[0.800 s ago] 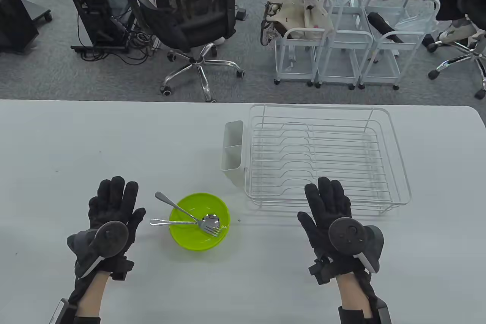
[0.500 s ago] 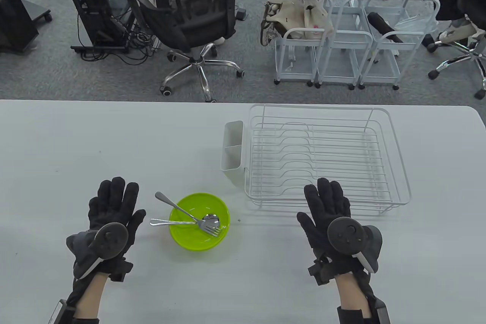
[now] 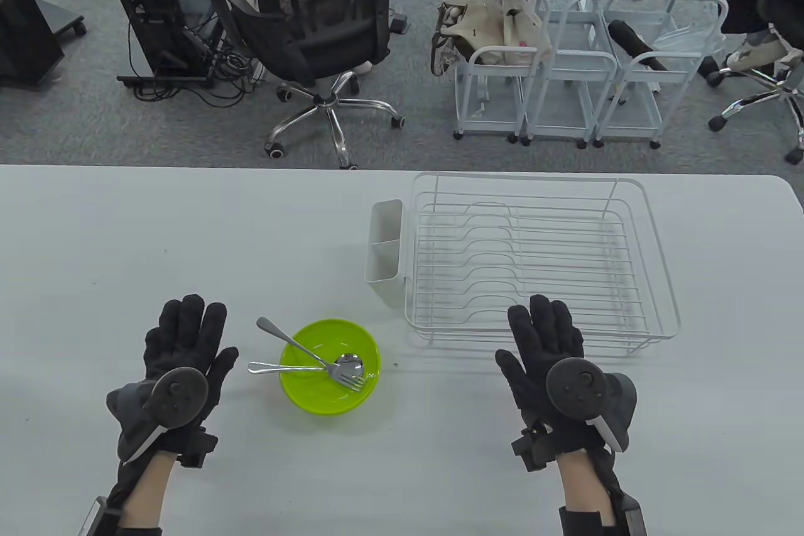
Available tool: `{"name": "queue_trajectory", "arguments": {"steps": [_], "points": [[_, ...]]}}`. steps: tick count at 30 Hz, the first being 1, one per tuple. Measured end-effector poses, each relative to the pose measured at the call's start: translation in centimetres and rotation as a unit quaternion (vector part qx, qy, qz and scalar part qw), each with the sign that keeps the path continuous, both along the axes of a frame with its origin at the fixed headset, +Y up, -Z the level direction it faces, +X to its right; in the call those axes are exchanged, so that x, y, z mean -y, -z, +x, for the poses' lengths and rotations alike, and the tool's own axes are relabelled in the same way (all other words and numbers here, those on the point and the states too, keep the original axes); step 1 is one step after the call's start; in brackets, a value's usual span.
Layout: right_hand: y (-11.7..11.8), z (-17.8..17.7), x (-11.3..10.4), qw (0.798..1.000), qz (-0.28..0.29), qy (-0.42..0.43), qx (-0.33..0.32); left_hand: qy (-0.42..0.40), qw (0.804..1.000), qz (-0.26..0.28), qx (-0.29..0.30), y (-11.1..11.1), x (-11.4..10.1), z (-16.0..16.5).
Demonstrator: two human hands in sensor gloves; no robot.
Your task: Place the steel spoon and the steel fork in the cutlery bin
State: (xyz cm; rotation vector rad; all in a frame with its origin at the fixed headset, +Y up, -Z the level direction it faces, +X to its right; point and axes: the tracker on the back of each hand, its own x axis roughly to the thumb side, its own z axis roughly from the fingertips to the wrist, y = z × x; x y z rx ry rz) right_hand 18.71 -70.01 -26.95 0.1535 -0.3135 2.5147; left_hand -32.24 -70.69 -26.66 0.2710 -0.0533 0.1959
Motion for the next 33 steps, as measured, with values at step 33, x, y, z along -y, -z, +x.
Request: {"name": "queue_trajectory", "arguments": {"steps": [33], "points": [[-0.2,1.2,-1.0,0.999,0.006,0.036,0.006,-0.127,0.944,-0.305,0.021,10.8,1.6,2.2]]}}
